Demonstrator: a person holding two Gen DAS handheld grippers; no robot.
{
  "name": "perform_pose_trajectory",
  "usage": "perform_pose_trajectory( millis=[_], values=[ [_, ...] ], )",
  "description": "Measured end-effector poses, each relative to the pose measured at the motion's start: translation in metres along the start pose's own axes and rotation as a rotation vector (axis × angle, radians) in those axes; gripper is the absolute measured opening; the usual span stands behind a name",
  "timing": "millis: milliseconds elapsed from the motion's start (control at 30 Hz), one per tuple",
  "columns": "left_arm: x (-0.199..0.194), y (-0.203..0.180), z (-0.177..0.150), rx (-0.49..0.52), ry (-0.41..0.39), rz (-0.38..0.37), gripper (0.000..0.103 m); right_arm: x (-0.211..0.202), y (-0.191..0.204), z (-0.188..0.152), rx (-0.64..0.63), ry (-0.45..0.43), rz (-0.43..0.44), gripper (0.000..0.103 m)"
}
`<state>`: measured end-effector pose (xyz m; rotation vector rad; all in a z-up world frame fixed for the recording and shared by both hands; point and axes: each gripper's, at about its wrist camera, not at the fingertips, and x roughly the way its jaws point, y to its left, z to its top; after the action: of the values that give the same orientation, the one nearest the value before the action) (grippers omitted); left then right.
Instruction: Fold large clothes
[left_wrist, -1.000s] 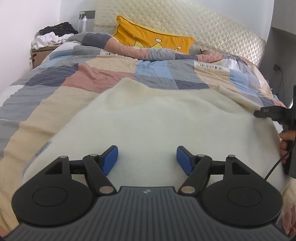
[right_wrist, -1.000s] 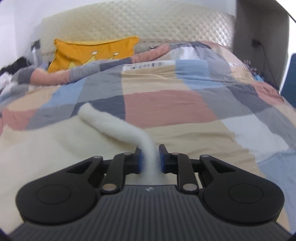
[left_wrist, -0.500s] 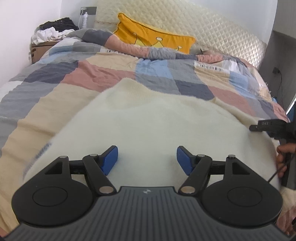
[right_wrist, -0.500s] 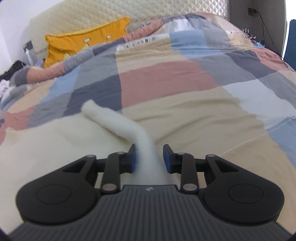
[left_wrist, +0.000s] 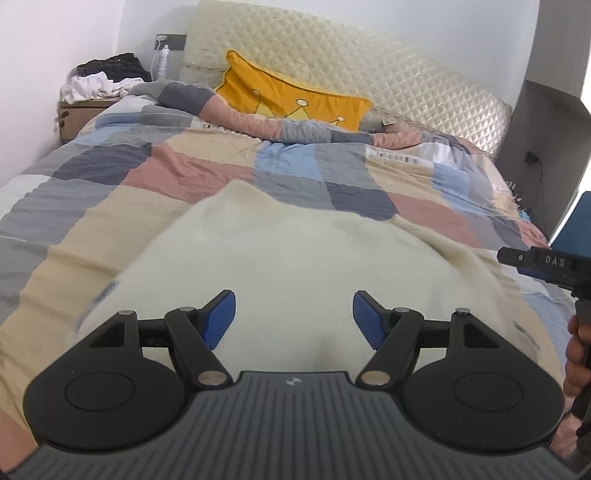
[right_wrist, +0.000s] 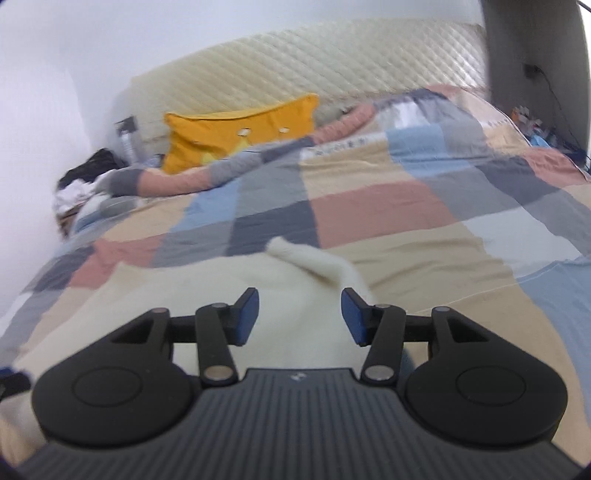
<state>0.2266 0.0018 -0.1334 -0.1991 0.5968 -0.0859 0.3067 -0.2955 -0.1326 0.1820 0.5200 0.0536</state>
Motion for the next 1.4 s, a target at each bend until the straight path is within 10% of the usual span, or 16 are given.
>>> perform_pose_trajectory(
  millis=[700, 1000, 1133, 1400],
  values=[
    [0.022, -0.012, -0.028, 0.029, 0.149, 0.044, 0.075, 0.004, 0.055, -0.065, 0.012, 0.239, 0.087, 0.053],
    [0.015, 0.001, -0.028, -0.057, 0.156, 0.011, 0.075, -0.030, 0.042, -0.073, 0.227, 0.249, 0.158, 0.056],
    [-0.001, 0.011, -0.026, -0.149, 0.156, 0.002, 0.075, -0.033, 0.033, -0.079, 0.376, 0.286, 0.254, 0.086],
    [-0.007, 0.041, -0.034, -0.363, 0.225, -0.064, 0.075, 0.000, 0.021, -0.117, 0.682, 0.501, 0.361, 0.088]
  ],
)
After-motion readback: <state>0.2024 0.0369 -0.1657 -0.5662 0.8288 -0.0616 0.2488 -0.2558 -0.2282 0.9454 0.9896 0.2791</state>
